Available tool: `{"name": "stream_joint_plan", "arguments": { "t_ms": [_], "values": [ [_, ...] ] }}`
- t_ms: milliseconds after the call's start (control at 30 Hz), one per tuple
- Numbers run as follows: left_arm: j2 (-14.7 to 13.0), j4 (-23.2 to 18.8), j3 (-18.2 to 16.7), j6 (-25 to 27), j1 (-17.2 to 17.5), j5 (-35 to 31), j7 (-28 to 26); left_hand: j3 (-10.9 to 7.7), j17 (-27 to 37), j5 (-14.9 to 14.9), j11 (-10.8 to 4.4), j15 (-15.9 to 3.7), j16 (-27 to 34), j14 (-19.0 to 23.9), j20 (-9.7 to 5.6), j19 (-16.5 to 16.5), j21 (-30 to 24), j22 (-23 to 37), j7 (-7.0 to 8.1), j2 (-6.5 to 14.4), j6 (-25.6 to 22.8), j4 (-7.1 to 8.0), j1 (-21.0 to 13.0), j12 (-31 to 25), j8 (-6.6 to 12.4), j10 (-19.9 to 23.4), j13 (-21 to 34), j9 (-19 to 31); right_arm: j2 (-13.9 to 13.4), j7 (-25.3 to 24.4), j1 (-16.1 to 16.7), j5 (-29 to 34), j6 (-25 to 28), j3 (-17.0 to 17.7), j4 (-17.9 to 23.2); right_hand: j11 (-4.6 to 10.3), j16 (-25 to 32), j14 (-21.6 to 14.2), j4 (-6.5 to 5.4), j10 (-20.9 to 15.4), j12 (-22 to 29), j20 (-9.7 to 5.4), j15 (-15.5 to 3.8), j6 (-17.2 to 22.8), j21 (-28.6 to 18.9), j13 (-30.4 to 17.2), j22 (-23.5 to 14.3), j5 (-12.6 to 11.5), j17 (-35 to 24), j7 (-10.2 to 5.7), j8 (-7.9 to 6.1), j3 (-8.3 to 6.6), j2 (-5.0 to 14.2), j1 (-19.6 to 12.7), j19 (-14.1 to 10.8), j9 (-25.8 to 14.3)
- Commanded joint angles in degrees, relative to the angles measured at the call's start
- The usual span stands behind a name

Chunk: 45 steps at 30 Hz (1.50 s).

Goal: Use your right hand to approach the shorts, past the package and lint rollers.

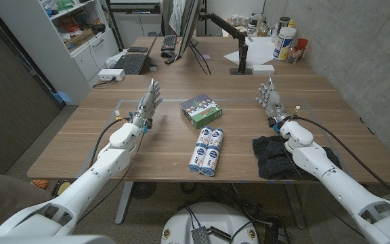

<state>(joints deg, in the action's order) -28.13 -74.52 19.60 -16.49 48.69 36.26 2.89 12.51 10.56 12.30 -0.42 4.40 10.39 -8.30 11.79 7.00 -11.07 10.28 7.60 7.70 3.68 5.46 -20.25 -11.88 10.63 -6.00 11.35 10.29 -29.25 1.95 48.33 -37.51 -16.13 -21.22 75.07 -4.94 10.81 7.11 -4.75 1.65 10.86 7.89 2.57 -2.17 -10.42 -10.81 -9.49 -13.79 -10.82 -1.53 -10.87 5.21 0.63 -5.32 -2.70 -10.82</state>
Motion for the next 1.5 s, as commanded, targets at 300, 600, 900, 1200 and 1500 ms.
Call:
{"name": "stream_joint_plan", "arguments": {
  "t_ms": [300,600,900,1200,1500],
  "values": [
    [4.32,0.42,-5.31,2.06,1.26,-4.63,4.44,0.22,0.16,0.29,0.06,0.26,0.41,-0.54,0.45,0.03,-0.25,0.15,0.34,0.00,-0.26,-0.07,-0.67,-0.42,0.43,-0.42,0.09,0.22,-0.56,-0.59,0.09,0.12,1.14,0.12,1.45,-0.43,0.32,0.54,-0.03,0.09,0.43,0.45,0.16,-0.60,-0.23,-0.23,-0.16,-0.28,-0.25,0.09,-0.30,0.46,0.10,-0.48,-0.04,-0.08],
    [5.09,0.69,-6.52,2.12,1.01,-5.87,5.24,0.17,0.16,0.27,0.05,0.33,0.35,-0.81,0.46,0.00,-0.25,0.14,0.32,0.00,-0.28,-0.11,-0.75,-0.37,0.42,-0.58,0.08,0.22,-0.67,-1.02,0.21,1.29,-0.07,0.01,1.64,-0.27,0.21,0.89,0.00,0.28,0.38,0.34,0.07,-0.72,-0.12,-0.22,-0.16,-0.29,-0.24,0.01,-0.26,0.45,0.22,-0.56,0.26,-0.07],
    [5.35,0.78,-7.20,2.23,0.96,-6.33,5.99,0.13,0.16,0.24,0.10,0.46,0.30,-1.08,0.47,0.00,-0.24,0.13,0.33,0.00,-0.35,-0.13,-0.81,-0.36,0.44,-0.64,0.08,0.22,-1.36,-2.13,0.72,3.35,-1.26,-0.20,2.66,0.04,0.11,1.30,0.03,0.57,0.30,0.14,-0.29,-1.04,0.01,-0.21,-0.16,-0.29,-0.23,-0.33,-0.16,0.47,0.31,-0.65,0.73,-0.06],
    [5.42,0.94,-7.51,2.58,0.67,-6.56,6.63,0.09,0.17,0.21,0.05,0.45,0.30,-1.27,0.47,0.01,-0.23,0.12,0.35,0.00,-0.39,-0.14,-0.86,-0.42,0.43,-0.54,0.07,0.22,-2.27,-4.02,1.49,5.99,-2.12,-0.44,4.02,0.20,-0.03,1.94,0.08,1.01,0.19,-0.23,-0.57,-1.33,0.13,-0.20,-0.16,-0.28,-0.23,-0.46,-0.09,0.50,0.41,-0.76,1.31,-0.05],
    [5.40,1.47,-7.56,2.56,0.09,-6.88,7.34,0.05,0.17,0.19,0.16,0.51,0.25,-1.56,0.47,0.01,-0.22,0.12,0.28,0.02,-0.39,-0.15,-0.89,-0.40,0.42,-0.64,0.07,0.21,-3.59,-6.04,2.63,7.98,-2.05,-0.20,5.94,0.44,-0.07,2.25,0.12,1.19,0.17,-0.44,-0.74,-1.33,0.17,-0.20,-0.16,-0.28,-0.24,-0.58,-0.12,0.50,0.47,-0.84,1.61,-0.04]
  ]
}}
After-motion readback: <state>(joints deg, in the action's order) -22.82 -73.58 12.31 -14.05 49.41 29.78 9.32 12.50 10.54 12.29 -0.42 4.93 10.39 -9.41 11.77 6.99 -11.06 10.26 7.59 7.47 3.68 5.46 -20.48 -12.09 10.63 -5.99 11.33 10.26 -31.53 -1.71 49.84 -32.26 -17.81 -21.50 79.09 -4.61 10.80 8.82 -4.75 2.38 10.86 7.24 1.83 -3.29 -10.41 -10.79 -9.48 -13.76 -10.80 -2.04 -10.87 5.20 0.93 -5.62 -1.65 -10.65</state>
